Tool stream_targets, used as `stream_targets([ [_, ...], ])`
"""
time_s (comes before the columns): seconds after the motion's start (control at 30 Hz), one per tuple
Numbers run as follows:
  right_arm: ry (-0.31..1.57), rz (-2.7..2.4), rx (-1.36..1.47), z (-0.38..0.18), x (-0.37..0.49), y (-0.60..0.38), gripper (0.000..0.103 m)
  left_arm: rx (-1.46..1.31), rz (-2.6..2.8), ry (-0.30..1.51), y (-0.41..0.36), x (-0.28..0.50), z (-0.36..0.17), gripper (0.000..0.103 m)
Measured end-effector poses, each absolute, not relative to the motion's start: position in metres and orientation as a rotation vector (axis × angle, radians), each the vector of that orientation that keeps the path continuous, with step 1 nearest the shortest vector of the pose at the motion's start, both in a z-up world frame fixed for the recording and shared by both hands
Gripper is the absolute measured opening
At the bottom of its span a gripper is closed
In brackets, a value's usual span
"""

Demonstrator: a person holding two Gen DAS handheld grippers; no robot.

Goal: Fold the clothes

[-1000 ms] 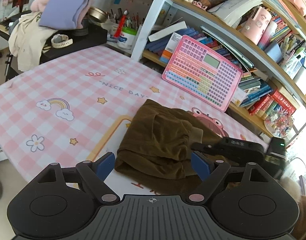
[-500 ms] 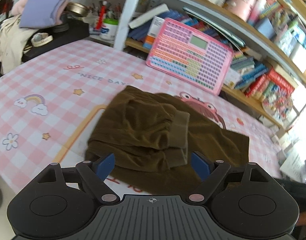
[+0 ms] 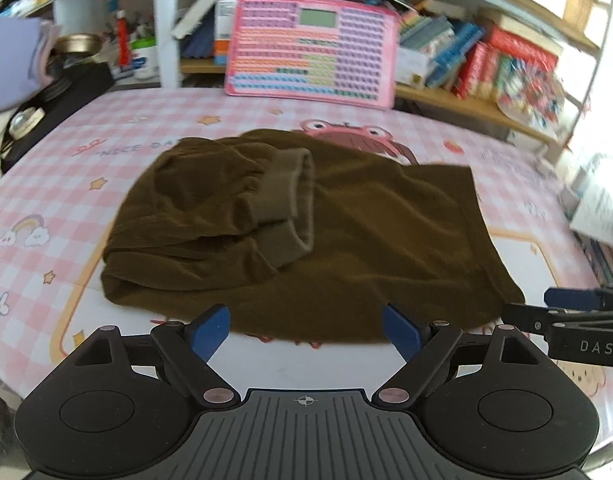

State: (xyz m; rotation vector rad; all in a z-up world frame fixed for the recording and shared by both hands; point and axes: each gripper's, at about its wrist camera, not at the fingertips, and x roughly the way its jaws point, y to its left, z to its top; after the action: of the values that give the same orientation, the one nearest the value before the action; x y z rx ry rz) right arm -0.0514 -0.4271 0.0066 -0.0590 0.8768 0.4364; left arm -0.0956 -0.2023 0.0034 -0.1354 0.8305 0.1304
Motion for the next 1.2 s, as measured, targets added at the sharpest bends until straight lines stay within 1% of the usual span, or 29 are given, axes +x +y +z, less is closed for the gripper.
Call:
stream_targets([
  [0.07,0.884,0.426,-0.046,0.006,-0.052,-0.431,0.071,-0.114,0.116,0.837,-0.208,-0.095,0.003,0.09],
  [0.13,0.893,0.414,-0.019,0.006,-0.052,-0.437,0.073,-0.094,0.106,0.842,-0.213,-0.095,0.003,0.091],
  [0.27,0.942,0.394,0.123,0.003,-0.045,-0.457,0.071,-0.074,0.08,0.846,-0.219,-0.094,0.002,0.091],
  [0.4,1.029,0.402,0.313,-0.006,-0.032,-0.474,0.063,-0.054,0.054,0.846,-0.225,-0.091,0.001,0.091],
  [0.47,1.05,0.407,0.356,-0.009,-0.026,-0.474,0.054,-0.043,0.036,0.844,-0.228,-0.089,0.002,0.091],
  [0.5,1.06,0.41,0.378,-0.011,-0.023,-0.475,0.052,-0.039,0.021,0.844,-0.23,-0.089,0.002,0.091],
  [0.57,1.081,0.414,0.421,-0.014,-0.017,-0.475,0.044,-0.025,-0.006,0.846,-0.234,-0.087,0.002,0.091],
  [0.7,1.121,0.424,0.508,-0.021,-0.005,-0.477,0.036,0.028,-0.049,0.848,-0.245,-0.08,0.002,0.091],
  [0.8,1.151,0.43,0.574,-0.026,0.004,-0.478,0.027,0.074,-0.097,0.85,-0.256,-0.073,0.001,0.091],
  [0.87,1.17,0.434,0.618,-0.029,0.01,-0.479,0.02,0.12,-0.127,0.852,-0.266,-0.069,-0.001,0.091],
  [0.97,1.177,0.453,0.678,-0.029,0.015,-0.481,0.014,0.216,-0.154,0.844,-0.285,-0.064,-0.006,0.091],
  [1.2,1.11,0.532,0.757,-0.006,0.018,-0.486,0.013,0.486,-0.195,0.794,-0.334,-0.046,-0.027,0.09],
])
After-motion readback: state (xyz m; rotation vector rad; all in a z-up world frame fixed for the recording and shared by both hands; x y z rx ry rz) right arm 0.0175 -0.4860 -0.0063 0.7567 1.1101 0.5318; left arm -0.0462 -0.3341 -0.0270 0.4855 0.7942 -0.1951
